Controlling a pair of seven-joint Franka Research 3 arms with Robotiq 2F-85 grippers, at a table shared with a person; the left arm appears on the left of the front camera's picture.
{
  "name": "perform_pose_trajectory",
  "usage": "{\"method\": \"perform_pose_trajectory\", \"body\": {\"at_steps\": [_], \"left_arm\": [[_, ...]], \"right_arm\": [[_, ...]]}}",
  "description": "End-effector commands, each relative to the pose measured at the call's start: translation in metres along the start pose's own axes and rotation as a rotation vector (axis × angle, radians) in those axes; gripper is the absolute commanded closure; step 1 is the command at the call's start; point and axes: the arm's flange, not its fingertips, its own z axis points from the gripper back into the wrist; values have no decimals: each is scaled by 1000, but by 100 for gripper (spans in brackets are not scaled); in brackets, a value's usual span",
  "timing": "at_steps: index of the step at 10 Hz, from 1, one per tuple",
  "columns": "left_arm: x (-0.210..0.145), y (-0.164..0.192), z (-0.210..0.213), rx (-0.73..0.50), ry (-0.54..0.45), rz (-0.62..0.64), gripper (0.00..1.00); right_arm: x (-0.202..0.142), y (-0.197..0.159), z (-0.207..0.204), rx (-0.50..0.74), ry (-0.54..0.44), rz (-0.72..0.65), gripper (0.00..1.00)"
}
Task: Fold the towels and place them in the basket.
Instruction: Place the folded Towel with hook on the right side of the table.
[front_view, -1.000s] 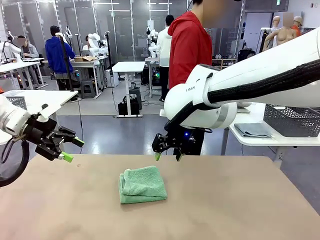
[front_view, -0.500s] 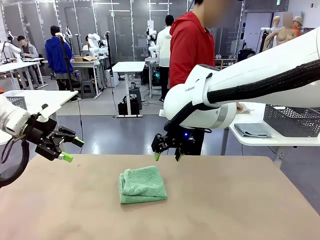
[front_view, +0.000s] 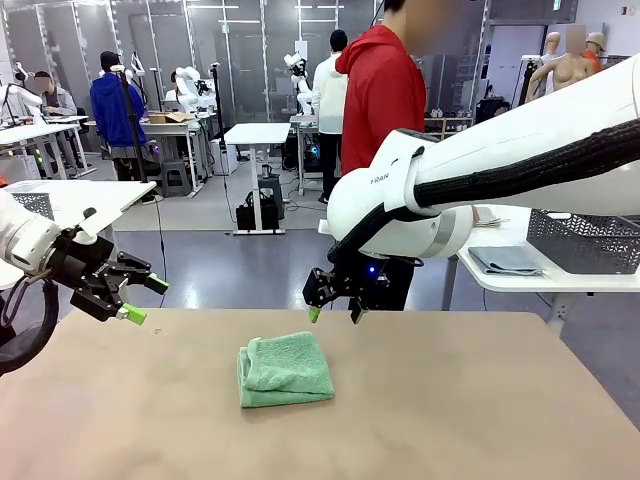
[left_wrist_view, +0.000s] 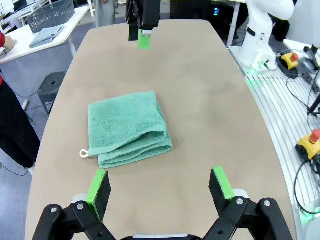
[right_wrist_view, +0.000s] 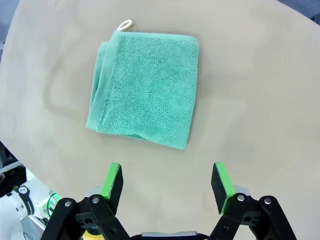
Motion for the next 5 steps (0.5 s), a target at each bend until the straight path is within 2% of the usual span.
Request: {"method": "perform_pose_trajectory", "body": {"at_steps": [1,5], "left_arm": [[0,0,0,0,9,0,0],[0,0,0,0,9,0,0]], "right_arm": [[15,-6,-30,8,6,-54,11],[32,-22,-89,-11,-3,-137,11]]}}
